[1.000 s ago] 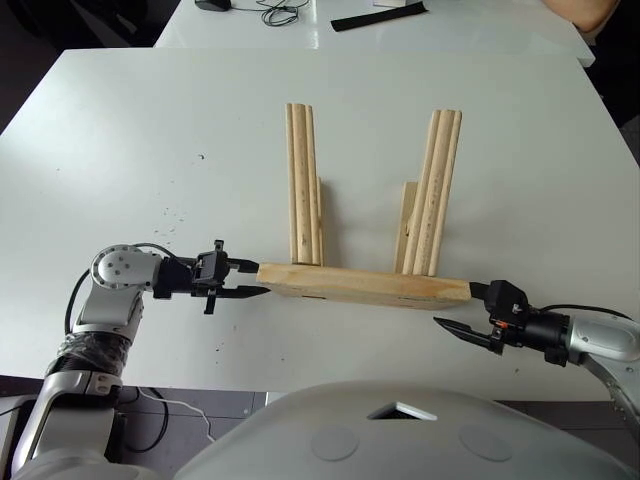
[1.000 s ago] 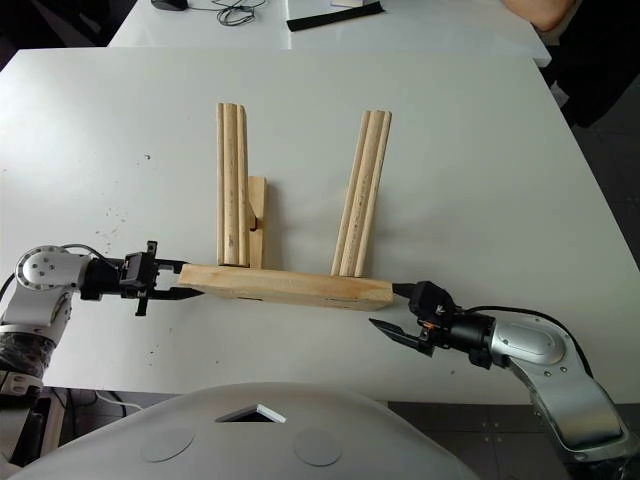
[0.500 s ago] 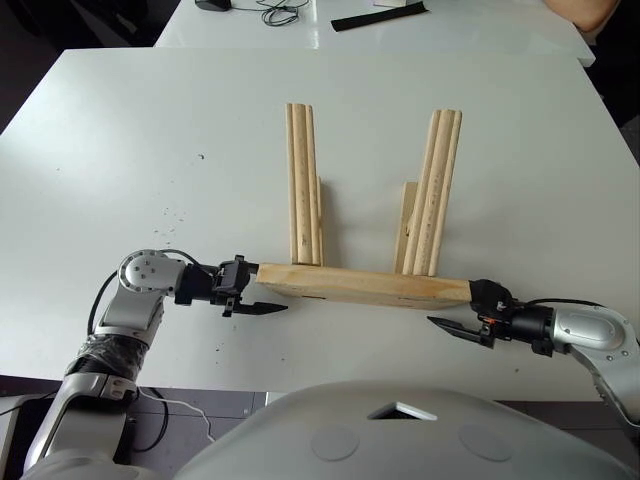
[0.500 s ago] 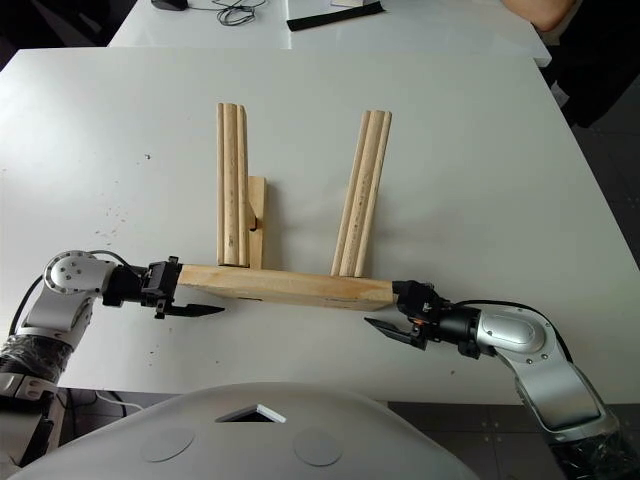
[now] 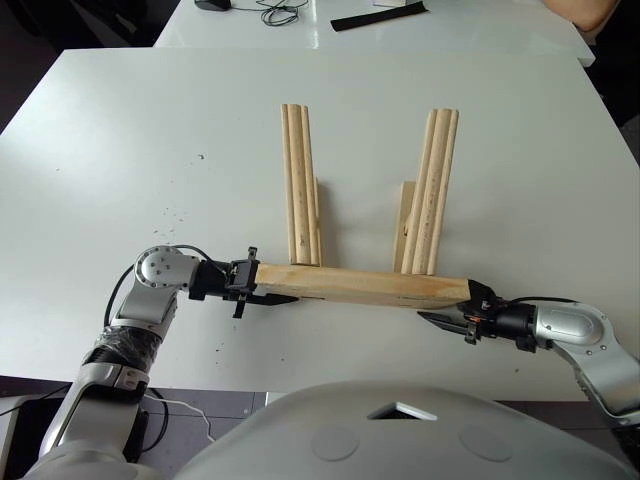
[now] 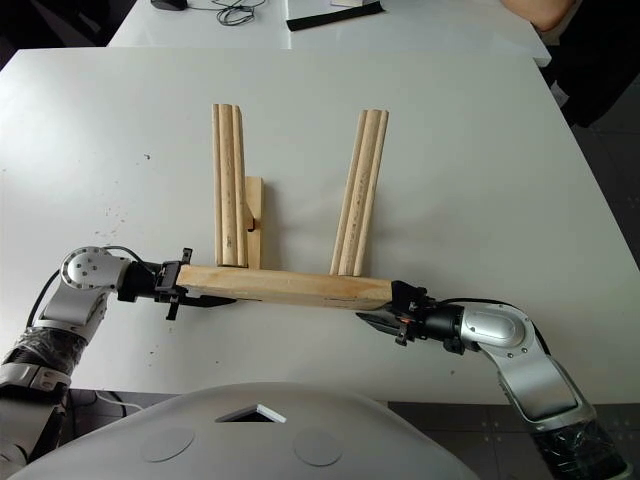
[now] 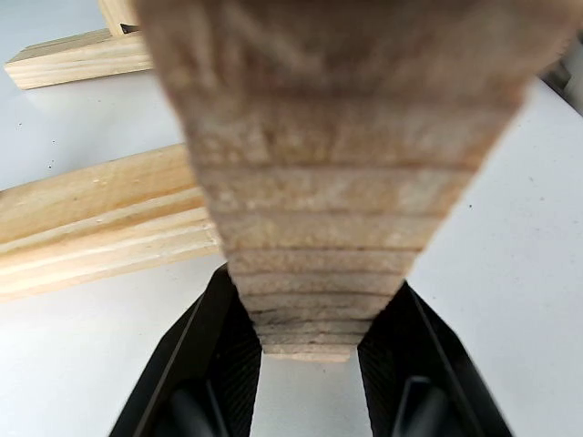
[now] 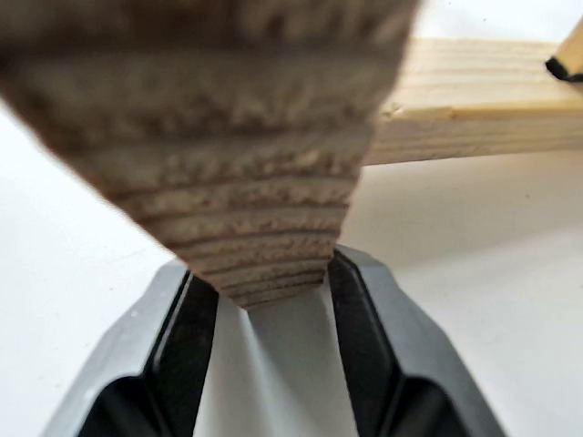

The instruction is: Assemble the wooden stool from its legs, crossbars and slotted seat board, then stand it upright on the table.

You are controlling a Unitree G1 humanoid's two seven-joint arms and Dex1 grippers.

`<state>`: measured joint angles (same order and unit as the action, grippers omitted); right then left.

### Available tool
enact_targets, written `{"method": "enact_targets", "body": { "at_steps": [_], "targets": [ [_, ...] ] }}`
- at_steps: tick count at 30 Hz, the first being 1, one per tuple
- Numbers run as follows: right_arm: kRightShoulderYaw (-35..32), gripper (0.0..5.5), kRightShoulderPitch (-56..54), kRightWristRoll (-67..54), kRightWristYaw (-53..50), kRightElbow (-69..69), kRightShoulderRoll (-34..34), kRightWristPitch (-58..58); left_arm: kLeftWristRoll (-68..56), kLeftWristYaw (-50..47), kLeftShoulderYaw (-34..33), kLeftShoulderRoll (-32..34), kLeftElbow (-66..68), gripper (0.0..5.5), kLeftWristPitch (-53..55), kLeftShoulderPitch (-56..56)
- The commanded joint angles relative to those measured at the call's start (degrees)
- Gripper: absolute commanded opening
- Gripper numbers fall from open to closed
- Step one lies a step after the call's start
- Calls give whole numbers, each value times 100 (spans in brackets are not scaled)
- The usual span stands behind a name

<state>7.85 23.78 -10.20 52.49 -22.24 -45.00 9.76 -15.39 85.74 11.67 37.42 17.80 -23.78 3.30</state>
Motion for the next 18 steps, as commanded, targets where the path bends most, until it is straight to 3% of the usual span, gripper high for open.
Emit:
{"method": "enact_targets", "body": {
  "at_steps": [1, 7, 12, 15, 18],
  "targets": [
    [-79, 153, -8, -32, -39, -66, 20, -28, -47, 77, 36, 75, -117, 132, 88, -12],
    [-374, 150, 402, -253, -193, -700, -1, 304, -375, -49, -117, 253, -939, 131, 590, -249],
    [-1543, 150, 1092, -1505, -398, -1920, 48, 1533, -1111, -441, -550, 784, -2513, 131, 2179, -587],
    [-2318, 150, 1540, -2572, -476, -2649, 110, 2304, -1873, -766, -932, 1259, -3505, 131, 3734, -545],
    [-3288, 150, 2210, -5341, -603, -3064, -239, 3031, -2881, -753, -1169, 1901, -4124, 131, 5401, -112]
  ]
}}
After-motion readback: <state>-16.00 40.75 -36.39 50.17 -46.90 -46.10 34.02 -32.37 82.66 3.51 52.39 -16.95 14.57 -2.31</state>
